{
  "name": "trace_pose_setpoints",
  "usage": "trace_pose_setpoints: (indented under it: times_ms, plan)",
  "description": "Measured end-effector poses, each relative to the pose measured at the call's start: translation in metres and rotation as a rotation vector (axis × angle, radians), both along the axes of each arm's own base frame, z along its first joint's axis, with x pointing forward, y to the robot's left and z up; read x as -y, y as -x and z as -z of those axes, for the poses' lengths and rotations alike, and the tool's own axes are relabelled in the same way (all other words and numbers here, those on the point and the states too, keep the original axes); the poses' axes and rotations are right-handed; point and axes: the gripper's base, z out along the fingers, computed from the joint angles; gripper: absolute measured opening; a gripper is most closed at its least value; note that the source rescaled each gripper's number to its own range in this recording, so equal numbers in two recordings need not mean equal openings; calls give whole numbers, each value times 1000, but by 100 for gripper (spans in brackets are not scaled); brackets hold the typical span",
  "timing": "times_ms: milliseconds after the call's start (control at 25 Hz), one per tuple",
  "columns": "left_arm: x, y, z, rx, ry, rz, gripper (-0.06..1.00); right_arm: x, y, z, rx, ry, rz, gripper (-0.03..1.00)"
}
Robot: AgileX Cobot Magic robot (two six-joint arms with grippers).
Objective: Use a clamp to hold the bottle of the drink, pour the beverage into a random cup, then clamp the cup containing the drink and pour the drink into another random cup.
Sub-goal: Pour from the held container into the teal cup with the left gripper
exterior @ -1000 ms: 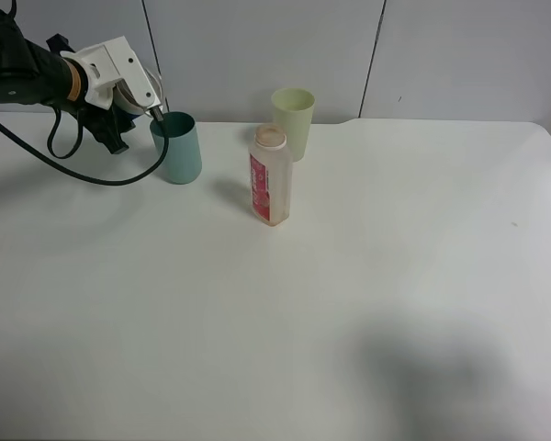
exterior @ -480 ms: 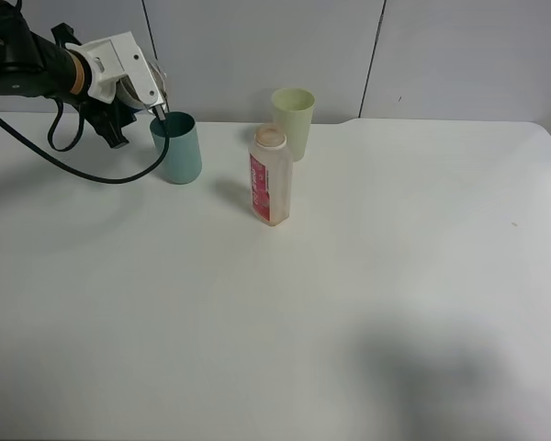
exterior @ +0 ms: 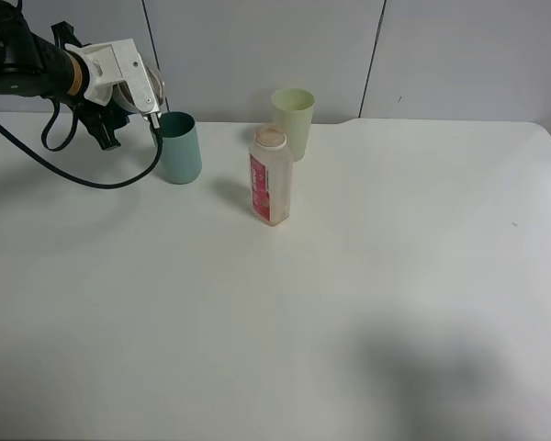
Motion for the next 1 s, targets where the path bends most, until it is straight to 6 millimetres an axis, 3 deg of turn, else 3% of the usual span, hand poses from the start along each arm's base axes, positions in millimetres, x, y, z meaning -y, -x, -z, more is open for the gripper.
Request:
trace_pose_setpoints:
  times_ms: [1000]
  plan:
    - [-1,0,0,5,-82,53,0,0,0,0,0,0,0,100]
